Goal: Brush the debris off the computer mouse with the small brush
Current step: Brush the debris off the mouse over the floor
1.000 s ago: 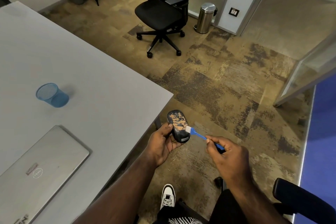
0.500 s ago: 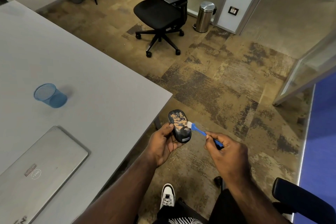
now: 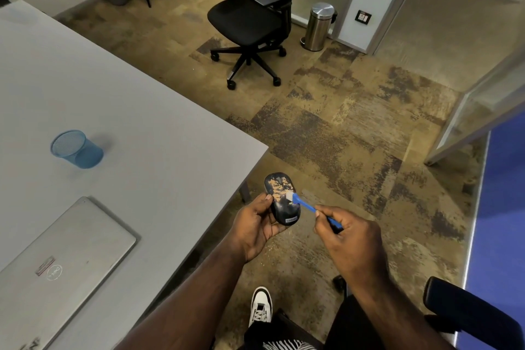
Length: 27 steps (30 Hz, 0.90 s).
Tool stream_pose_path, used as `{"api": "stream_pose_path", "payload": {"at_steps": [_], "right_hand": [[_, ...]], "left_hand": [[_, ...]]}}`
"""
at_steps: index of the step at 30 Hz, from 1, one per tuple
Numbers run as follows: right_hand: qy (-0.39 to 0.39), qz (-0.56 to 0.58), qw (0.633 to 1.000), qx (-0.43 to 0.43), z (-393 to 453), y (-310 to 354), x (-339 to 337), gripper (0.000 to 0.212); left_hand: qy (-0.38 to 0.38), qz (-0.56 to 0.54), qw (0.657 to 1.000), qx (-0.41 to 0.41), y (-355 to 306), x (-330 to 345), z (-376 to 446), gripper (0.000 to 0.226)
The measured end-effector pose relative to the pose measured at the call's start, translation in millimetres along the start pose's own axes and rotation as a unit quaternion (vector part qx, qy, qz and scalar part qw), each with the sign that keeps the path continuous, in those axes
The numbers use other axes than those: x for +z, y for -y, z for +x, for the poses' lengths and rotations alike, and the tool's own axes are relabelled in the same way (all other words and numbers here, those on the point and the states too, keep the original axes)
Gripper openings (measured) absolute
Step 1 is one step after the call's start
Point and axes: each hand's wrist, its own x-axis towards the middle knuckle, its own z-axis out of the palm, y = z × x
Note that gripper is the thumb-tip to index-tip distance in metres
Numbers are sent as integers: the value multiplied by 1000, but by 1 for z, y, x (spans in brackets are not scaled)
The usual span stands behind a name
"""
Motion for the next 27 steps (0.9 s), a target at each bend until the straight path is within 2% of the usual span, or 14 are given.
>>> {"api": "stream_pose_path", "payload": {"at_steps": [4, 13, 20, 27], "right_hand": [[14, -7, 1000, -21, -6, 6, 9, 22], [-25, -41, 999, -2, 2, 11, 3, 22], [9, -22, 1000, -19, -1, 13, 10, 20], [-7, -26, 999, 22, 11, 5, 0, 26]], "left_hand": [[6, 9, 1000, 0, 2, 1, -1, 33], [13, 27, 1000, -3, 4, 1, 0, 34], [18, 46, 999, -3, 5, 0, 1, 34], [6, 53, 999, -9, 7, -2, 1, 34]]}}
